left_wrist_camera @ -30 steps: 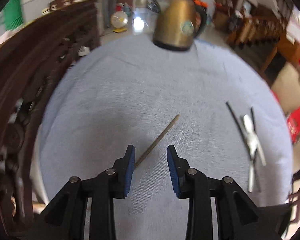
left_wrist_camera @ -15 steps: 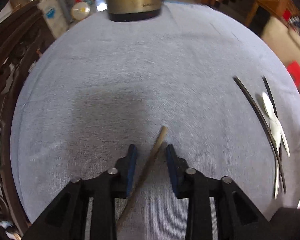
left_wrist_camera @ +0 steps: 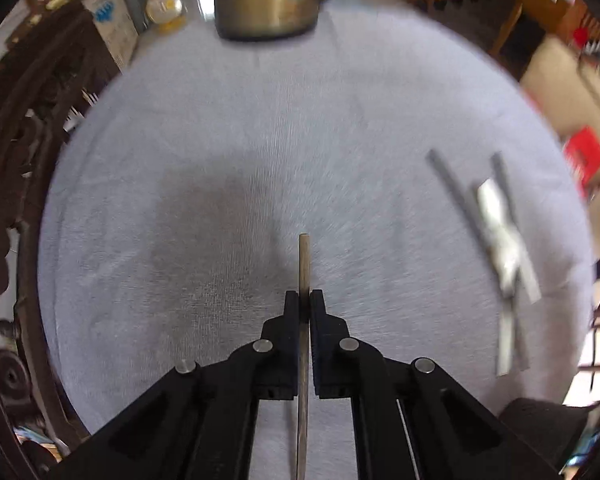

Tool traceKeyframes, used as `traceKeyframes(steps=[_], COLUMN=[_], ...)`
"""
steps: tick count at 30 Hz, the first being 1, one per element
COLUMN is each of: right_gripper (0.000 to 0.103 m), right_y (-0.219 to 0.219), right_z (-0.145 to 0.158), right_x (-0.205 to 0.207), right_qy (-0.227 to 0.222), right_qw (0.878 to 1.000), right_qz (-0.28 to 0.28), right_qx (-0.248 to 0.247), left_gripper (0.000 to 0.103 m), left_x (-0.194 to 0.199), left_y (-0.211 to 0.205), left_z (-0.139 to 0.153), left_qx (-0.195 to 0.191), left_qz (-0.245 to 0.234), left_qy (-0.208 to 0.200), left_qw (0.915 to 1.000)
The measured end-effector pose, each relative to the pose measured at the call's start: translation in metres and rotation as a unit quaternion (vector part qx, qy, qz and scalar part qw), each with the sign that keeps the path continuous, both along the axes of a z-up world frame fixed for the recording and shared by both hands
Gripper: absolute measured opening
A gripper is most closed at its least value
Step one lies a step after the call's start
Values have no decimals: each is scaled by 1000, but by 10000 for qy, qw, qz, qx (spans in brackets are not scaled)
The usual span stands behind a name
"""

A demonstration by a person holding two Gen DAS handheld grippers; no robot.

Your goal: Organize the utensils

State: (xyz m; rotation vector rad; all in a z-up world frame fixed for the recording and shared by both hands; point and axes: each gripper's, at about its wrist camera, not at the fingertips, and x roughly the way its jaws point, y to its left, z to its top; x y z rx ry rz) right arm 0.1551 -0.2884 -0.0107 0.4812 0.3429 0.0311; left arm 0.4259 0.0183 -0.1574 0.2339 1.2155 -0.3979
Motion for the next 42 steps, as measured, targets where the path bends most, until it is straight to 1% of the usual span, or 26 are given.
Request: traceKeyframes(steps=[3, 5, 6, 7, 9, 11, 12, 13, 15, 16, 18, 20, 21, 23, 25, 26, 27, 29, 31, 33, 35, 39, 41, 42], right_gripper=[6, 6, 6, 6, 6, 6, 6, 6, 6, 6, 6, 6, 6, 6, 6, 6, 6, 6, 6, 6, 6, 7, 7, 7], right_y=[15, 28, 35, 42, 57, 72, 78, 84, 94, 98, 108, 115, 120, 130, 139, 144, 147, 151, 149, 143, 137, 126, 122, 119], right_z=[8, 15, 18, 21, 27, 35, 39, 43, 49, 53, 59, 60, 59, 49, 38, 29, 23, 6, -5, -14, -19, -25, -29, -30], right_x=[-4, -4, -3, -1, 2, 3, 3, 4, 4, 4, 4, 6, 8, 16, 21, 23, 24, 26, 24, 19, 15, -1, -10, -13], right_qy=[-143, -276, -336, -390, -484, -623, -712, -800, -934, -1038, -1229, -1416, -1445, -1379, -1301, -1262, -1215, -1079, -979, -904, -844, -765, -699, -653], right_qw=[9998, 9993, 9989, 9985, 9976, 9961, 9951, 9942, 9929, 9917, 9890, 9858, 9844, 9842, 9836, 9820, 9816, 9820, 9834, 9855, 9870, 9881, 9899, 9908], right_qz=[108, 202, 251, 292, 382, 425, 426, 411, 385, 340, 221, 80, 16, -46, -124, -206, -237, -308, -349, -379, -401, -353, -282, -244], right_qx=[-76, -147, -185, -231, -314, -460, -530, -586, -636, -677, -793, -902, -1001, -1112, -1240, -1394, -1456, -1519, -1487, -1382, -1306, -1286, -1200, -1160], left_gripper=[5, 5, 5, 5, 5, 5, 5, 5, 5, 5, 5, 5, 5, 5, 5, 5, 5, 5, 5, 5, 5, 5, 5, 5], left_x=[-29, -52, -59, -68, -91, -118, -131, -145, -162, -174, -189, -205, -213, -225, -233, -235, -237, -242, -246, -241, -240, -243, -243, -244], left_y=[2, 4, 2, 2, 0, -3, -4, -3, -2, -2, -1, -3, -4, -4, -10, -13, -16, -25, -31, -34, -34, -35, -37, -38], left_z=[39, 69, 81, 100, 122, 151, 164, 181, 203, 218, 236, 253, 260, 265, 263, 260, 256, 241, 227, 205, 190, 168, 158, 153], left_qx=[-417, -604, -659, -774, -906, -1057, -1130, -1234, -1417, -1572, -1761, -1999, -2130, -2313, -2469, -2553, -2597, -2575, -2577, -2723, -2775, -2565, -2440, -2388], left_qz=[89, 123, 123, 91, 23, -85, -125, -178, -238, -269, -311, -289, -253, -167, -29, 28, 72, 265, 386, 565, 712, 916, 946, 962], left_qy=[-546, -970, -1148, -1394, -1751, -2169, -2314, -2503, -2693, -2807, -3007, -3278, -3427, -3613, -3740, -3767, -3778, -3911, -3926, -3695, -3514, -3375, -3303, -3217], left_qw=[9976, 9934, 9911, 9872, 9804, 9704, 9662, 9601, 9523, 9464, 9368, 9229, 9146, 9031, 8940, 8904, 8887, 8832, 8820, 8866, 8913, 9011, 9069, 9111])
